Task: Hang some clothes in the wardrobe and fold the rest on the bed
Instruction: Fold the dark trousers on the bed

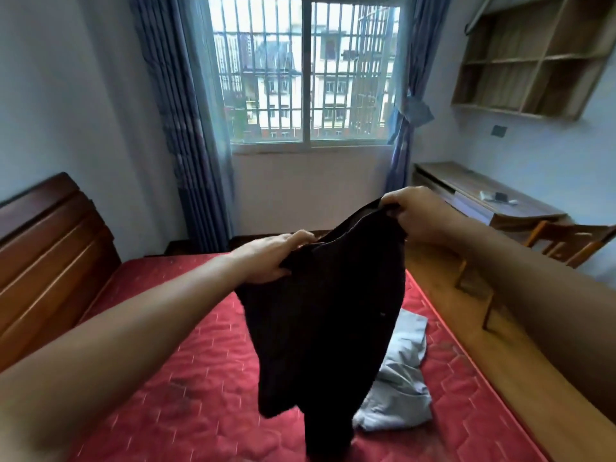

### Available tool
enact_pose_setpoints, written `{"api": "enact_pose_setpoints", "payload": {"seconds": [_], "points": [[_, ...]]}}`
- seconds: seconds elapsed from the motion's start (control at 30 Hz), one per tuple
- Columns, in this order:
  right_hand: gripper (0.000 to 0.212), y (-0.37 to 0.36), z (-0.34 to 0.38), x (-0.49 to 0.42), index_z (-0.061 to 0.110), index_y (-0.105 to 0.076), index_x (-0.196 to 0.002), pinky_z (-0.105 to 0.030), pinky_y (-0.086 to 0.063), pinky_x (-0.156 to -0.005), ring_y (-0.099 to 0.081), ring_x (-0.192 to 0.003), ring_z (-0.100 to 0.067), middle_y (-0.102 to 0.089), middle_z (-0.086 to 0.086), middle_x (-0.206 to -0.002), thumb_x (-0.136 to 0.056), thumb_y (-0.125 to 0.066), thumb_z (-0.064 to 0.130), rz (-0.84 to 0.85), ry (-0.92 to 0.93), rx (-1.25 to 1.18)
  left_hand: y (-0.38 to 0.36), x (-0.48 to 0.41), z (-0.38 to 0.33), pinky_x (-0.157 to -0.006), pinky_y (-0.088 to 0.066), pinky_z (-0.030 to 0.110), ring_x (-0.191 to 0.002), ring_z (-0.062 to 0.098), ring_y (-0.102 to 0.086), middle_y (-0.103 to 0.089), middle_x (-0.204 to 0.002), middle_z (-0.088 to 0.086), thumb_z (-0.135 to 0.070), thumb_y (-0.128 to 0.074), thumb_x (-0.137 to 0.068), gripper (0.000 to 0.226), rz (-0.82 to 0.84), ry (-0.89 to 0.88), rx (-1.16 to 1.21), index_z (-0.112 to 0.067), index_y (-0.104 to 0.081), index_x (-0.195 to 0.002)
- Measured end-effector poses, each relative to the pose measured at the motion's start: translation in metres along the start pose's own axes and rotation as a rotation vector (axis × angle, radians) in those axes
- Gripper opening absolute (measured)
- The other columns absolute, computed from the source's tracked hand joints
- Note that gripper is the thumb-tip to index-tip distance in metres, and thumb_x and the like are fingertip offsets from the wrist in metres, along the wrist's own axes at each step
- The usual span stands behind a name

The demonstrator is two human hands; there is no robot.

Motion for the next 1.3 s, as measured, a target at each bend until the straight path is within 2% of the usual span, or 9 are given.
{"api": "enact_pose_setpoints", "payload": {"seconds": [0.17,0.27,0.37,0.47,0.57,0.73,0.9,1.0,1.3], "points": [[0.039,0.01,-0.005,-0.015,0.021,-0.075,-0.115,-0.033,-0.054,-0.075,-0.056,-0.07,-0.016,-0.067,-0.003,-0.101,-0.093,-0.052,-0.002,0.066,-0.081,0.011,-0.012,0.027,0.024,-0.103,-0.048,0.034,-0.124,0.021,-0.06,-0.061,-0.137,0.002,-0.002,-0.071,-0.084,0.083,-0.194,0.011,0.162,-0.036,-0.028,-0.146],[0.042,0.008,-0.014,-0.015,0.023,-0.076,-0.106,-0.025,-0.049,-0.068,-0.058,-0.064,-0.007,-0.066,0.003,-0.092,-0.089,-0.051,-0.005,0.104,-0.119,0.026,-0.002,0.034,0.04,-0.098,-0.052,0.037,-0.116,0.021,-0.065,-0.063,-0.132,-0.002,-0.008,-0.072,-0.087,0.071,-0.236,0.02,0.09,-0.037,-0.034,-0.14],[0.039,-0.004,-0.022,-0.017,0.017,-0.076,-0.106,-0.027,-0.05,-0.067,-0.065,-0.078,-0.021,-0.07,-0.007,-0.098,-0.087,-0.051,-0.007,0.128,-0.167,-0.017,0.012,0.034,0.05,-0.097,-0.051,0.036,-0.112,0.018,-0.064,-0.063,-0.13,-0.004,-0.008,-0.071,-0.088,0.066,-0.224,0.02,0.065,-0.039,-0.039,-0.136],[0.028,-0.018,-0.034,-0.025,0.017,-0.076,-0.101,-0.023,-0.048,-0.052,-0.066,-0.07,-0.023,-0.072,-0.01,-0.09,-0.091,-0.057,-0.001,0.117,-0.201,-0.105,0.021,0.034,0.06,-0.094,-0.051,0.037,-0.108,0.018,-0.063,-0.064,-0.126,-0.004,-0.009,-0.069,-0.089,0.061,-0.143,0.037,-0.01,-0.04,-0.041,-0.133],[0.014,-0.026,-0.049,-0.035,0.012,-0.077,-0.095,-0.024,-0.05,-0.051,-0.069,-0.07,-0.026,-0.073,-0.013,-0.084,-0.091,-0.066,0.005,0.077,-0.194,-0.161,0.028,0.037,0.075,-0.088,-0.052,0.04,-0.105,0.021,-0.064,-0.065,-0.12,-0.006,-0.014,-0.066,-0.091,0.05,-0.099,0.088,-0.133,-0.039,-0.044,-0.128],[0.023,-0.046,-0.076,-0.059,0.022,-0.071,-0.071,-0.024,-0.052,-0.051,-0.064,-0.052,-0.013,-0.068,-0.002,-0.065,-0.09,-0.072,0.008,0.08,-0.178,-0.295,0.023,0.04,0.081,-0.09,-0.052,0.038,-0.102,0.019,-0.064,-0.062,-0.119,-0.004,-0.01,-0.064,-0.093,0.054,-0.138,0.142,-0.093,-0.04,-0.042,-0.133],[0.018,-0.057,-0.093,-0.089,0.021,-0.073,-0.074,-0.02,-0.049,-0.042,-0.061,-0.043,-0.005,-0.065,0.008,-0.055,-0.089,-0.073,0.011,0.099,-0.133,-0.421,0.024,0.036,0.089,-0.081,-0.053,0.039,-0.09,0.019,-0.062,-0.062,-0.104,-0.006,-0.011,-0.062,-0.095,0.033,-0.113,0.196,-0.131,-0.033,-0.051,-0.116],[0.018,-0.063,-0.101,-0.106,0.017,-0.072,-0.073,-0.016,-0.039,-0.033,-0.054,-0.034,-0.006,-0.06,0.008,-0.047,-0.09,-0.073,0.011,0.126,-0.104,-0.496,0.021,0.038,0.097,-0.086,-0.051,0.035,-0.095,0.017,-0.064,-0.066,-0.107,-0.002,-0.011,-0.065,-0.094,0.04,-0.141,0.328,-0.03,-0.032,-0.049,-0.125],[0.018,-0.092,-0.128,-0.146,0.013,-0.074,-0.07,-0.026,-0.046,-0.051,-0.053,-0.048,-0.008,-0.062,0.003,-0.053,-0.087,-0.077,0.018,0.231,0.014,-0.526,-0.013,0.03,0.105,-0.09,-0.048,0.033,-0.1,0.021,-0.062,-0.059,-0.104,-0.002,-0.008,-0.066,-0.093,0.02,-0.112,0.57,-0.046,-0.014,-0.069,-0.112]]}}
Point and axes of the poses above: each hand's wrist, its own x-axis away from the middle knuckle, its own y-axis out of the back of the hand, z = x × y, the point moved 5 cm from there along -x, towards the middle knuckle
